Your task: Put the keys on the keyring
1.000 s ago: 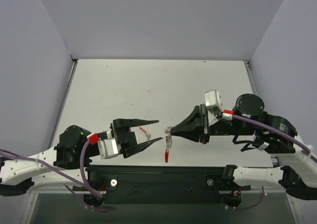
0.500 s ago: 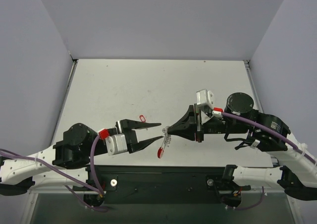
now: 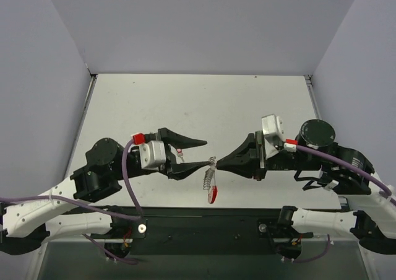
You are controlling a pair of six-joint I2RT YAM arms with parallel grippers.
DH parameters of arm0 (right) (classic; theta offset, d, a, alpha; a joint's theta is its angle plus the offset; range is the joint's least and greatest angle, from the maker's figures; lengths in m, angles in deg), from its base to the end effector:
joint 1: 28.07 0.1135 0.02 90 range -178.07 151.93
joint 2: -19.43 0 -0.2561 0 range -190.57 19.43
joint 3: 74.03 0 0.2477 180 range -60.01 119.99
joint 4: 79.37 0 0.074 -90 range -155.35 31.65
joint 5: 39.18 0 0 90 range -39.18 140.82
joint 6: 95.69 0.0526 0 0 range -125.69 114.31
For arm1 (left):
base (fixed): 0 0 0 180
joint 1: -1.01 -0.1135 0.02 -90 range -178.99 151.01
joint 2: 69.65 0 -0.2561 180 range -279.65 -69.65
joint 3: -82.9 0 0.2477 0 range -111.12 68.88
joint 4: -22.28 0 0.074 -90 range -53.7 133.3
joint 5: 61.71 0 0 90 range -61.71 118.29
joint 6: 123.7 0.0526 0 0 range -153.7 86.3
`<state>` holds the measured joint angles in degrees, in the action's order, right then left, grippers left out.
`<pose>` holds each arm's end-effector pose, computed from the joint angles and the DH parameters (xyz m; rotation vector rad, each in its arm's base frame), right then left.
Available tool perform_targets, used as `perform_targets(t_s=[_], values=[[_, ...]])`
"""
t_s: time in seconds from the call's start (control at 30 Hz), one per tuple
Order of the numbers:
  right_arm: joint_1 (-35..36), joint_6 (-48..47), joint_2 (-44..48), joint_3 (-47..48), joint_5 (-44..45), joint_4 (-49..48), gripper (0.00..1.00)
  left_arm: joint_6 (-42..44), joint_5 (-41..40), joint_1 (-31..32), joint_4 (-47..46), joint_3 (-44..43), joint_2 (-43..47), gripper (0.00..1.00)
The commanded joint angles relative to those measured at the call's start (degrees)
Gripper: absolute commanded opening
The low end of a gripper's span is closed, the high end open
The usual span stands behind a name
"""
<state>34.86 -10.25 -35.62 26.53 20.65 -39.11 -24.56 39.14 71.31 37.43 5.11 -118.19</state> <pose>0.0519 0.1597 0.5110 -1.2408 1.0336 1.1922 0.0542 -0.1807 0.4571 1.0206 0.9630 -1.0225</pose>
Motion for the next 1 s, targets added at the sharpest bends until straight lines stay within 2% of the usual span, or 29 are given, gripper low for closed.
perform_targets(t_s=[0.0,0.17,0.3,0.43,0.67,0.97], values=[[-0.3,1.0,6.0,-2.9,1.9,-11.8,0.00,-14.0,12.2,-8.3,-11.3,-2.2,-0.3,0.59],[-0.4,2.2,13.2,-9.8,6.5,-24.9,0.00,-26.0,23.7,-14.3,-23.5,-4.3,-4.9,0.61],[-0.4,2.4,14.0,-11.0,7.2,-28.1,0.00,-35.2,33.1,-18.3,-31.7,-7.9,-10.3,0.59],[-0.3,2.4,14.0,-11.8,7.0,-30.0,0.00,-38.8,39.9,-18.7,-33.1,-12.7,-14.8,0.56],[-0.3,2.8,13.7,-13.9,7.5,-36.0,0.00,-46.1,42.2,-18.9,-39.6,-14.5,-19.2,0.50],[-0.3,2.6,12.6,-14.0,7.8,-38.7,0.00,-47.9,42.5,-18.8,-41.3,-14.6,-20.3,0.49]])
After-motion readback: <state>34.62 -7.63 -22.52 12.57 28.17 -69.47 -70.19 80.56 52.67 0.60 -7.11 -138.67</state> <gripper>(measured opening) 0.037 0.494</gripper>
